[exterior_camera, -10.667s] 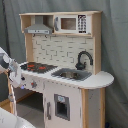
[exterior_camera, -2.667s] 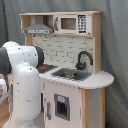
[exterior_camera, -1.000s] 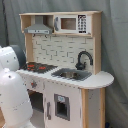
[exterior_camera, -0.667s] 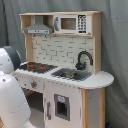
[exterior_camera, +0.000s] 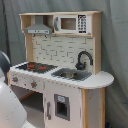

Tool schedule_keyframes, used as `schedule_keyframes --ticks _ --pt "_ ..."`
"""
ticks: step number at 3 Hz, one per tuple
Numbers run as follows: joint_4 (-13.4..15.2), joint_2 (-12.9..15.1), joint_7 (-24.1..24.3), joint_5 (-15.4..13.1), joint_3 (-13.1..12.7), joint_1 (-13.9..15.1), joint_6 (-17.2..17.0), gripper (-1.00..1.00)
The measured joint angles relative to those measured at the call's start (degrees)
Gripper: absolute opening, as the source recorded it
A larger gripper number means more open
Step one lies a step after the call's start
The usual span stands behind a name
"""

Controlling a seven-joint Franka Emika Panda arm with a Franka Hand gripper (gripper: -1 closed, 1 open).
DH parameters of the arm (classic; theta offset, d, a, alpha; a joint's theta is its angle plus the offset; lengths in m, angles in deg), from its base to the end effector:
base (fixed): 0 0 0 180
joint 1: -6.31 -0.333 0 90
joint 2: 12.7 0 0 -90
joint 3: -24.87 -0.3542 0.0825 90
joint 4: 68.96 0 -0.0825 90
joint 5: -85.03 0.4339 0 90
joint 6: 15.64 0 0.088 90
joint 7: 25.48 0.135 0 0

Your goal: Play with the kitchen

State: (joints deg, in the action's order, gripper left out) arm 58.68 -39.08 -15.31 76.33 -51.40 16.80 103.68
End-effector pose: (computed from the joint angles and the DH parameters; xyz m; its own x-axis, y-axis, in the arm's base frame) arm 0.2154 0.4954 0.4033 0.5183 0.8544 0.0354 0.7061 -0.4509 0.5460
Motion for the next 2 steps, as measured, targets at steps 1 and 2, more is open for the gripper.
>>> schedule_keyframes --ticks 1,2 --pt "-2.43 -3.34 -0.57 -0.41 0.15 0.0 -4.84 1.0" --pt "-4.41 -6.6 -1.41 -1.52 0.25 0.0 -10.01 1.0"
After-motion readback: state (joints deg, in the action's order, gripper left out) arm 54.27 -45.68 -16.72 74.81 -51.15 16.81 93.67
